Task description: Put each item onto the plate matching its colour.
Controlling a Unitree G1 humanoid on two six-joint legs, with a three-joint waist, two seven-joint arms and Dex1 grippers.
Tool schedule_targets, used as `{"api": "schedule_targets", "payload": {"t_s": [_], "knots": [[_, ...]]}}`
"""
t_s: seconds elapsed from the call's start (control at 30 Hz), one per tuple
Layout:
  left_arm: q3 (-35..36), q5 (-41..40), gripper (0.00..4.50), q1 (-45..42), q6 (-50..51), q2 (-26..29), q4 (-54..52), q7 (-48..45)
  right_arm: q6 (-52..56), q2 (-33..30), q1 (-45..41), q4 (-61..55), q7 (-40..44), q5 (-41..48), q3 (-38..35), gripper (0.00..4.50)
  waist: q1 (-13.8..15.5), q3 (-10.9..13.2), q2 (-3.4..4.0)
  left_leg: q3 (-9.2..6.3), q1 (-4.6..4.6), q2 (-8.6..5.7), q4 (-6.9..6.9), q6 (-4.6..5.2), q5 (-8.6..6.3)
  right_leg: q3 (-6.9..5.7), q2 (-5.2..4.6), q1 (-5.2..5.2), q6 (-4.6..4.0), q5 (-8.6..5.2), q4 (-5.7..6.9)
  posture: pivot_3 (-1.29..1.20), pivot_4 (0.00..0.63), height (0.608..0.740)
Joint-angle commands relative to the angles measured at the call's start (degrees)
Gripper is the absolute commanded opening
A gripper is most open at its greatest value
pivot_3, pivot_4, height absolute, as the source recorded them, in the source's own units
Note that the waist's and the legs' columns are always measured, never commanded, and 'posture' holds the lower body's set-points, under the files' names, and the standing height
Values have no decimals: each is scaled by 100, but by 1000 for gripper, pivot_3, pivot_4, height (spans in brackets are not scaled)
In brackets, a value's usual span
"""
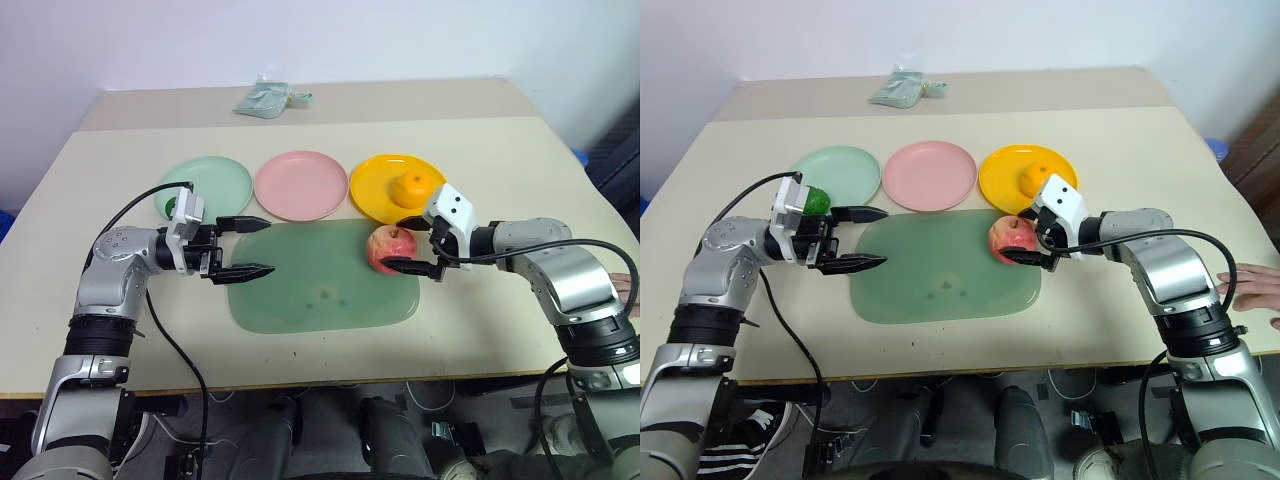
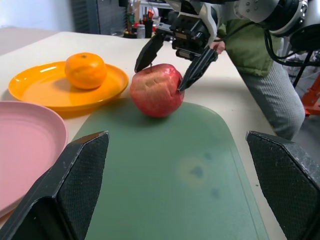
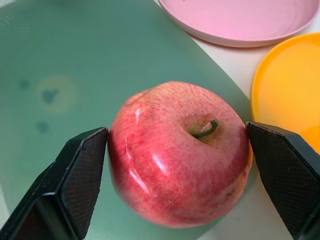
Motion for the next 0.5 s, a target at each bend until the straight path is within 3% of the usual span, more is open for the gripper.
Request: {"api": "schedule_targets", "payload": {"t_s": [0.03,0.27,0.5], "knots": [[79,-57,4500,-74,-47,16,-130,13,132,16,-94,-265,109,328,-293,4477,0,0,0,0,0,0,0,0,0,0,0,0,0,0,0,0,150,740],[68,-63,4500,-93,-39,-11,-130,6,-214,-47,43,-495,123,306,-330,4477,1,0,0,0,0,0,0,0,0,0,0,-1,0,0,0,0,150,740],[61,-66,4500,-96,-15,-13,-137,4,308,-133,63,-457,244,410,-166,4477,3,0,0,0,0,0,0,0,0,0,0,0,0,0,0,0,150,740]]}}
